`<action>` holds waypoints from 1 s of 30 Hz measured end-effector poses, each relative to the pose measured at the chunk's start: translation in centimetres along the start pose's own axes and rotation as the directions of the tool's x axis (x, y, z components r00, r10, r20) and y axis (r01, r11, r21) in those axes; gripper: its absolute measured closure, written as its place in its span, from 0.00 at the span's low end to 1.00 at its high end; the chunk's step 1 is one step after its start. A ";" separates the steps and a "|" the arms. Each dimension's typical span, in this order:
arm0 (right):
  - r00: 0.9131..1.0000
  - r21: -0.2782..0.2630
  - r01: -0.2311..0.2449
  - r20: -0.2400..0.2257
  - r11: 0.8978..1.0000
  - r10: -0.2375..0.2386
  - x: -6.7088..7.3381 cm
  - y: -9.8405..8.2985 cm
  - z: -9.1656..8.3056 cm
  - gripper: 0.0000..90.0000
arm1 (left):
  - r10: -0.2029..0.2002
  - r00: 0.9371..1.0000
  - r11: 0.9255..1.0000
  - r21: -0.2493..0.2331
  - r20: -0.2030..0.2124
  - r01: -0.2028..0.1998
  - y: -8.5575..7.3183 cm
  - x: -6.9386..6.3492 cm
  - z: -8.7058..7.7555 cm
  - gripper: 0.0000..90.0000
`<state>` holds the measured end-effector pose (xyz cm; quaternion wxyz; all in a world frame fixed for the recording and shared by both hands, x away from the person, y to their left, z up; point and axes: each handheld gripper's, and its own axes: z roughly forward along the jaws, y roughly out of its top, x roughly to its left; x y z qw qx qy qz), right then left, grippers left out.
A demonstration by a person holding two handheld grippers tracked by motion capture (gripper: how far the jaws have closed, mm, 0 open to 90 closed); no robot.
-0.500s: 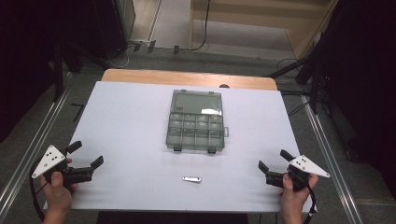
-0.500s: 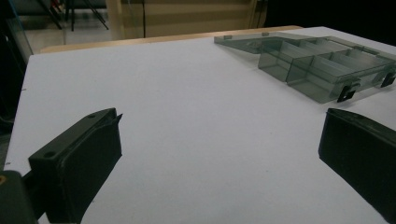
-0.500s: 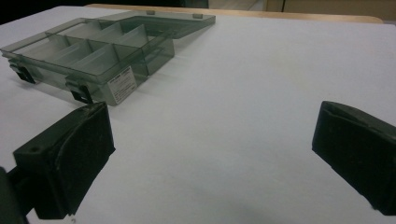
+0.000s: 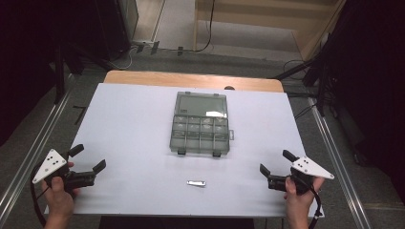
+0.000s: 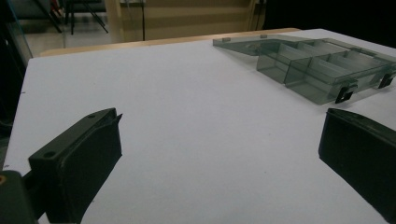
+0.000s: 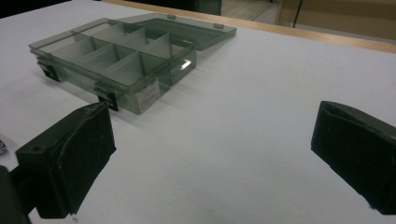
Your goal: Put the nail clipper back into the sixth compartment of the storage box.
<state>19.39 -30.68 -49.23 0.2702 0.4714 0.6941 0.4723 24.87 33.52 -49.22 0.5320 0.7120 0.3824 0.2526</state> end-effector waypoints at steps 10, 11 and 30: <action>0.996 0.025 0.067 -0.066 0.997 -0.065 2.0 1.7 0.7 0.00 | 0.008 1.000 1.000 0.005 0.003 -0.008 0.0 0.0 0.1 0.00; 0.995 0.022 0.071 -0.075 0.997 -0.069 2.1 1.9 0.7 0.00 | 0.008 1.000 1.000 0.006 0.003 -0.008 0.0 0.0 0.1 0.00; 0.971 0.041 0.165 -0.184 0.985 -0.155 5.2 4.9 2.9 0.01 | 0.009 1.000 1.000 0.006 0.009 -0.009 0.0 -0.1 0.1 0.00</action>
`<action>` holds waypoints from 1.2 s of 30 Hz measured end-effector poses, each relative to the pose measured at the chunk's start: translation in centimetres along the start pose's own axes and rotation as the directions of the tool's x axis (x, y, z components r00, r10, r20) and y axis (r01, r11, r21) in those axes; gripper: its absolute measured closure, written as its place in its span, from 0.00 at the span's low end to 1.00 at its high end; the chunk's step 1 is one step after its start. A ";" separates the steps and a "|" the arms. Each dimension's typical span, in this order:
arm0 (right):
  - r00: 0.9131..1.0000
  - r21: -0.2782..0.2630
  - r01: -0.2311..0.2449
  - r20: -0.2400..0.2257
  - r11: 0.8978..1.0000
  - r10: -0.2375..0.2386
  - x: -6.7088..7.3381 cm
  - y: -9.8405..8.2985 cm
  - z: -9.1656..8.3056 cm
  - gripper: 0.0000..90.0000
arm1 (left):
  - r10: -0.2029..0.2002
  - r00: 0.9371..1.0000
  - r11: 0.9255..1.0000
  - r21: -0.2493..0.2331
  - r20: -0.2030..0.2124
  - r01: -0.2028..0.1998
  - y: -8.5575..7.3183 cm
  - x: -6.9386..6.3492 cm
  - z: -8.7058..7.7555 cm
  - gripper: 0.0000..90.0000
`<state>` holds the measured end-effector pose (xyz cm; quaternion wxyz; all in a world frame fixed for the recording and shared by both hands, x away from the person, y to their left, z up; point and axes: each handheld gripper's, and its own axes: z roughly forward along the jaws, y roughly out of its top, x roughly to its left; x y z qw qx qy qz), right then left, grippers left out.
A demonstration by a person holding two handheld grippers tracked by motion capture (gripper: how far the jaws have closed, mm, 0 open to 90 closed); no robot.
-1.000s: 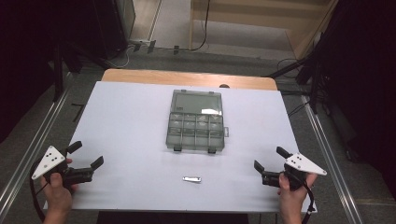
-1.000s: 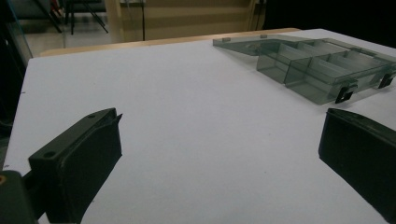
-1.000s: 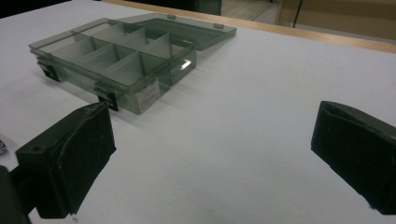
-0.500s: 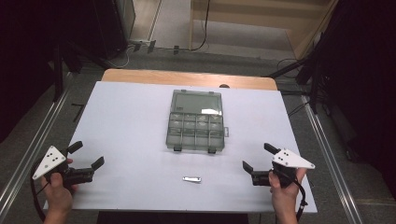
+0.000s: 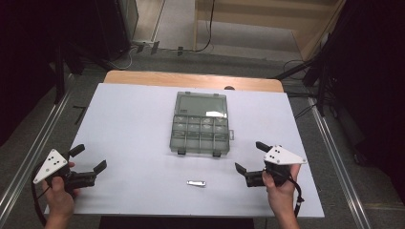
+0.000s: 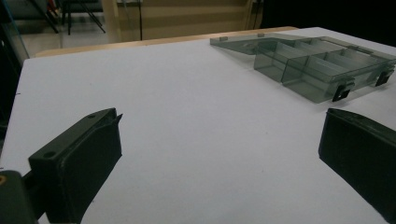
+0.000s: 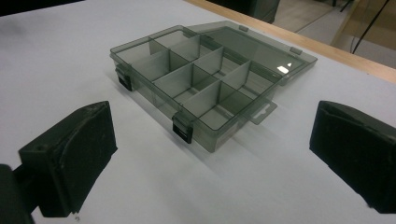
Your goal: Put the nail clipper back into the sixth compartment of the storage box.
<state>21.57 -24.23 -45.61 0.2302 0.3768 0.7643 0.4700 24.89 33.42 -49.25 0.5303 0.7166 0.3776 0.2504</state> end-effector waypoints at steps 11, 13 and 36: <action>0.998 0.025 0.047 -0.049 0.999 -0.046 1.1 1.3 1.0 0.02 | 0.001 1.000 1.000 0.000 0.002 -0.001 0.0 0.0 0.0 0.00; 0.997 0.031 0.056 -0.058 0.998 -0.054 1.4 1.5 1.2 0.02 | 0.001 1.000 1.000 0.000 0.002 -0.001 0.0 0.0 0.0 0.00; 0.977 0.090 0.140 -0.175 0.986 -0.122 4.1 2.7 3.6 0.04 | 0.003 1.000 1.000 0.001 0.003 -0.003 0.0 0.0 0.0 0.00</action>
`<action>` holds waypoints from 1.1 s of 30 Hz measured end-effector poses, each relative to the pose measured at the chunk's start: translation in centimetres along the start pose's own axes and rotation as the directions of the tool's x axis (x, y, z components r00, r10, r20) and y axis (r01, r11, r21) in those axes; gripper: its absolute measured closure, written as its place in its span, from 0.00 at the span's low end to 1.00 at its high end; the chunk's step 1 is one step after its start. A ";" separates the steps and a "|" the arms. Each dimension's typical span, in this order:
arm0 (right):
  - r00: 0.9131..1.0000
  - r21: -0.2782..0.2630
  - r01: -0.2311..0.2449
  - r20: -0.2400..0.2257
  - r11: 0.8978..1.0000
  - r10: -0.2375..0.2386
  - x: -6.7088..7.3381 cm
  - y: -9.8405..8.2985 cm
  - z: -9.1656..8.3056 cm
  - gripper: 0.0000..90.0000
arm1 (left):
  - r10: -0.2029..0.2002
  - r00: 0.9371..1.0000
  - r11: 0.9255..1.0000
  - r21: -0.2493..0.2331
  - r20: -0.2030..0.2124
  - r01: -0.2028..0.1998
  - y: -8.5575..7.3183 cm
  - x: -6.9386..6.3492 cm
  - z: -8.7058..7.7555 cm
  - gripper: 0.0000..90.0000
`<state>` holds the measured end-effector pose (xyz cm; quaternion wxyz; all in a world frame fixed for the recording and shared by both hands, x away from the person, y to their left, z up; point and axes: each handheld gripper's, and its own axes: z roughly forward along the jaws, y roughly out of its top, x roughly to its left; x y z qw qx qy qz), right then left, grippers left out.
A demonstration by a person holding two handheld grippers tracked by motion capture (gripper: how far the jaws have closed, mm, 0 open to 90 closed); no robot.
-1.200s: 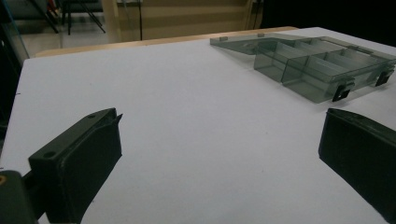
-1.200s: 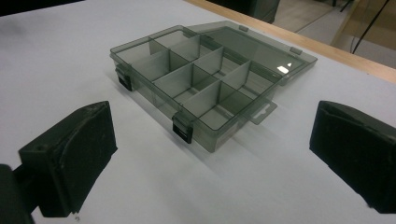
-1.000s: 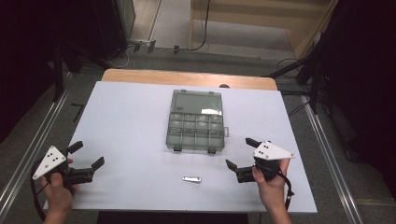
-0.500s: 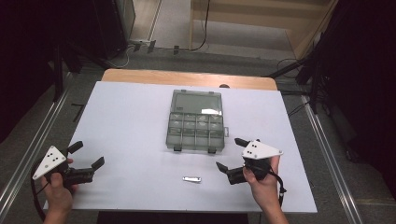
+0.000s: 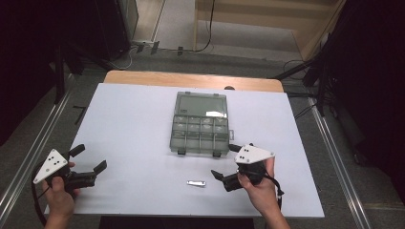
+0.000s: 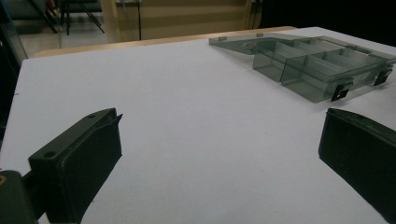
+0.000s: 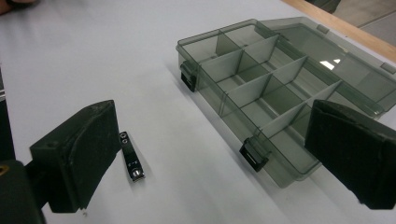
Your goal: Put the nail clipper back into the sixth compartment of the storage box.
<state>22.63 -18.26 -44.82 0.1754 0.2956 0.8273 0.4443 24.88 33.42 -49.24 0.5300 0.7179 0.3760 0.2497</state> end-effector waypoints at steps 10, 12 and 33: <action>0.999 0.053 0.033 -0.044 0.998 -0.030 0.8 0.3 1.4 0.05 | 0.000 1.000 1.000 -0.001 0.001 0.000 0.0 0.0 0.0 0.00; 0.998 0.064 0.039 -0.055 0.997 -0.035 0.9 0.3 1.7 0.06 | 0.000 1.000 1.000 -0.001 0.000 0.000 0.0 0.0 0.0 0.00; 0.984 0.201 0.117 -0.155 0.973 -0.086 2.0 0.5 4.1 0.26 | -0.001 1.000 1.000 -0.005 0.003 0.001 0.0 0.0 0.0 0.00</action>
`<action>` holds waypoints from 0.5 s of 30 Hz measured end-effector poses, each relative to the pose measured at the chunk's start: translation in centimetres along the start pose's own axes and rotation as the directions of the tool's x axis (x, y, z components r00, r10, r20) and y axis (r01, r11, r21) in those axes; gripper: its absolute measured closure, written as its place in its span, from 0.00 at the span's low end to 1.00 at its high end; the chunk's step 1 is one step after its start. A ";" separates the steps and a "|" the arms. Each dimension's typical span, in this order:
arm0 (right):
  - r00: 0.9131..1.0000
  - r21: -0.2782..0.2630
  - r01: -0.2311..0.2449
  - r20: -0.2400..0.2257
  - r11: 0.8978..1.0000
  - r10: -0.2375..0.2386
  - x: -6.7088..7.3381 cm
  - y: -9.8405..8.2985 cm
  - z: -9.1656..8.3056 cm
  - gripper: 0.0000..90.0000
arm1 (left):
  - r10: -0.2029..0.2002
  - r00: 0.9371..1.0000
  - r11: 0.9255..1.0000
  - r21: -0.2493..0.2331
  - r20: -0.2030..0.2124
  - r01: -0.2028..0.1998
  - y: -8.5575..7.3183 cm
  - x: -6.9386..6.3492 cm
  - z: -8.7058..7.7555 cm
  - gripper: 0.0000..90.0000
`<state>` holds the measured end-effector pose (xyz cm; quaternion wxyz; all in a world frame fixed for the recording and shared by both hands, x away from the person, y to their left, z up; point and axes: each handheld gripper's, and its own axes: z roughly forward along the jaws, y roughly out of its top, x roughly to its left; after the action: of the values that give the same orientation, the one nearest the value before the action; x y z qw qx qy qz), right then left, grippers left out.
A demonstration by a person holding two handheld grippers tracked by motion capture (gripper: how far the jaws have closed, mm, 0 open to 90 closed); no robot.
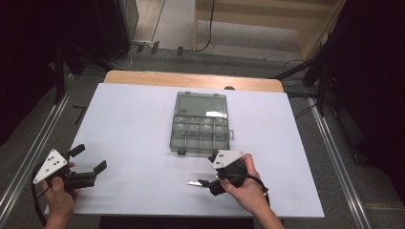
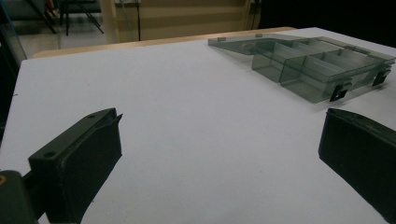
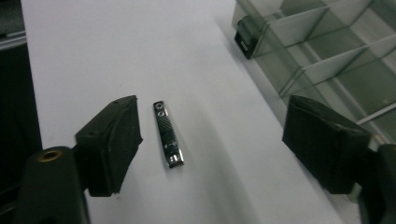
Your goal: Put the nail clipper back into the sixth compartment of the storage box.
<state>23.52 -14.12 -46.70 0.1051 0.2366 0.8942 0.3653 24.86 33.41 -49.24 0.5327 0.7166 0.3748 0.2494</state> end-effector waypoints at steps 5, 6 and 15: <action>1.000 0.038 0.013 -0.016 0.999 -0.012 0.2 0.1 0.6 0.33 | 0.001 1.000 1.000 0.000 0.000 -0.001 0.0 0.0 0.0 0.00; 1.000 0.046 0.015 -0.020 0.999 -0.014 0.3 0.2 0.8 0.35 | 0.001 1.000 1.000 0.000 0.000 -0.001 0.0 0.0 0.0 0.00; 0.997 0.127 -0.004 -0.082 0.992 0.014 0.3 0.6 2.2 0.50 | -0.003 1.000 1.000 -0.003 0.001 0.003 0.0 0.0 0.0 0.00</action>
<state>24.28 -12.25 -47.90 0.0510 0.2315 0.9180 0.3178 24.86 33.41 -49.24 0.5343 0.7154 0.3752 0.2490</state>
